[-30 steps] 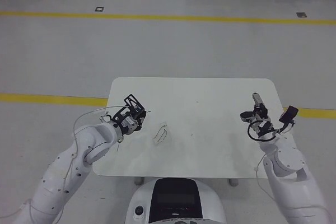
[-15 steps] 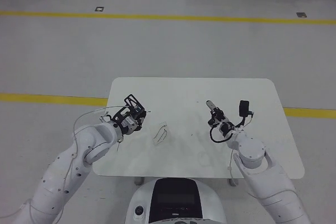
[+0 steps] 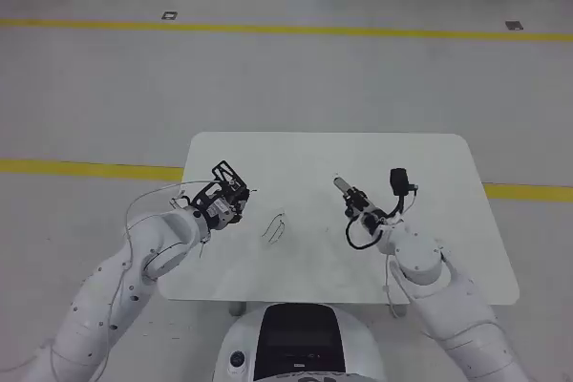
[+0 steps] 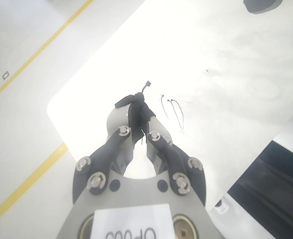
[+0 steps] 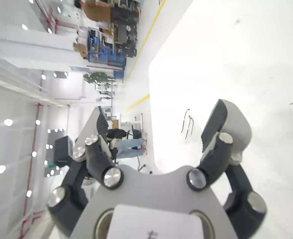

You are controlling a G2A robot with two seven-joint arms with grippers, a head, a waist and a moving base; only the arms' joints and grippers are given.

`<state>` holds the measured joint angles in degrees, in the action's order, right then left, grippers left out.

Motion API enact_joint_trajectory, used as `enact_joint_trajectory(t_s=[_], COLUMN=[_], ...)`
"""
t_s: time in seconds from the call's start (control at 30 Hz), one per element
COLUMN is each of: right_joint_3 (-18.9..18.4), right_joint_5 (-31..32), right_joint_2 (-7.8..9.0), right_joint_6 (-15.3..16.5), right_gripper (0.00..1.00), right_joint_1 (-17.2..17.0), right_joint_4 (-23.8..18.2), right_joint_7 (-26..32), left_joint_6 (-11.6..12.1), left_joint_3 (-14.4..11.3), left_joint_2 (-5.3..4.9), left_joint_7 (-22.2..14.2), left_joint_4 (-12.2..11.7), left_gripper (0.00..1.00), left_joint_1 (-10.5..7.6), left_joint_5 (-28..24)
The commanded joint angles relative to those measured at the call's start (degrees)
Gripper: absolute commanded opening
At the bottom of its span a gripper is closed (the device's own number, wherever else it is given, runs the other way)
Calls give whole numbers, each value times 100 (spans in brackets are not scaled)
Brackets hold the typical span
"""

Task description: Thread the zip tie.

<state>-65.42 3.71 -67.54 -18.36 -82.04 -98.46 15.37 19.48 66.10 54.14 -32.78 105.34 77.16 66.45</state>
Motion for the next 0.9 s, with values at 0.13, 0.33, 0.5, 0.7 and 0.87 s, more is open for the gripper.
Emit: enact_joint_trajectory(t_s=[0.13,0.33,0.5,0.7,0.87], right_joint_3=[802,972,972,910,1034], right_joint_5=[599,605,605,43,-723], right_joint_2=[-157,-222,-222,-225,-305], right_joint_6=[-112,-112,-112,116,-112], right_gripper=[100,100,100,100,100], right_joint_1=[724,889,889,985,1349], right_joint_4=[658,835,835,825,1095], right_joint_7=[378,455,455,1392,2250], left_joint_6=[0,0,0,0,0], left_joint_3=[0,0,0,0,0], left_joint_2=[0,0,0,0,0], left_joint_7=[0,0,0,0,0], left_joint_4=[0,0,0,0,0], left_gripper=[0,0,0,0,0], left_joint_1=[0,0,0,0,0], left_joint_5=[0,0,0,0,0])
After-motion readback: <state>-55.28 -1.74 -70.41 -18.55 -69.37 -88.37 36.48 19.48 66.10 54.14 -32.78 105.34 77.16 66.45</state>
